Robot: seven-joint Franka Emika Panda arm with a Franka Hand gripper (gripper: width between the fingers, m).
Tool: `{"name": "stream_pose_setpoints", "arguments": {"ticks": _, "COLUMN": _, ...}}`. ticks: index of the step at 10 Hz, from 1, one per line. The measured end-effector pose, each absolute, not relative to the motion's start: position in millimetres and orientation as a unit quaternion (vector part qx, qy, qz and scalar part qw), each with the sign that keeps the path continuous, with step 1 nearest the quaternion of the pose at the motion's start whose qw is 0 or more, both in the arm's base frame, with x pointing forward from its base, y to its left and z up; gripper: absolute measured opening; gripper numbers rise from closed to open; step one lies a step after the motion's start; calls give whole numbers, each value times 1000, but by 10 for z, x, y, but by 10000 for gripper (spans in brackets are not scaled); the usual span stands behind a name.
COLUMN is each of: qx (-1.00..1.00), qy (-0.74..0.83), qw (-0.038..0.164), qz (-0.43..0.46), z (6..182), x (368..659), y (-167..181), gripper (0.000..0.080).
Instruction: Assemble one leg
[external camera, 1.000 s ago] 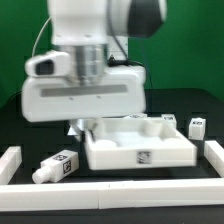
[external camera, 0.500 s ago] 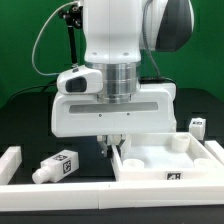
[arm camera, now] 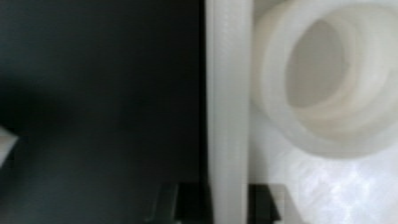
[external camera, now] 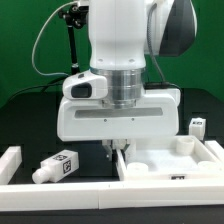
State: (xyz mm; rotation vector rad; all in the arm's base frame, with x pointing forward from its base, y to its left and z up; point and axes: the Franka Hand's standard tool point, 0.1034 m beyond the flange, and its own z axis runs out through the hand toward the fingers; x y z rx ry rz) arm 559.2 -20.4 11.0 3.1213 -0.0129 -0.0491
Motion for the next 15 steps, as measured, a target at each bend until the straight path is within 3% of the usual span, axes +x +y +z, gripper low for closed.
{"name": "stream_pose_setpoints", "arguments": {"ticks": 6, "qx": 999, "qy": -43, "qw": 15, "qz": -14, "z": 92, "x": 5632, "y": -204, "gripper": 59}}
{"name": "stream_pose_setpoints", "arguments": {"ticks": 7, "qx": 999, "qy": -42, "qw": 14, "qz": -14, "z": 92, "x": 5632, "y": -201, "gripper": 146}}
{"name": "stream_pose_setpoints", "arguments": {"ticks": 8, "qx": 999, "qy": -44, "qw": 14, "qz": -13, "z": 104, "x": 5633, "y": -169, "gripper": 342}}
{"name": "stream_pose_setpoints", "arguments": {"ticks": 9, "qx": 999, "qy": -49, "qw": 9, "qz": -14, "z": 186, "x": 5593, "y": -8, "gripper": 342}}
{"name": "stream_pose_setpoints", "arguments": {"ticks": 10, "qx": 998, "qy": -60, "qw": 8, "qz": -16, "z": 327, "x": 5547, "y": 82, "gripper": 529}}
{"name": "stream_pose_setpoints", "arguments": {"ticks": 11, "qx": 997, "qy": -75, "qw": 17, "qz": -11, "z": 498, "x": 5542, "y": 125, "gripper": 625}}
{"name": "stream_pose_setpoints", "arguments": {"ticks": 13, "qx": 997, "qy": -73, "qw": 36, "qz": -15, "z": 769, "x": 5556, "y": 208, "gripper": 646}}
{"name": "stream_pose_setpoints", "arguments": {"ticks": 15, "qx": 996, "qy": -73, "qw": 36, "qz": -25, "z": 735, "x": 5528, "y": 186, "gripper": 646}}
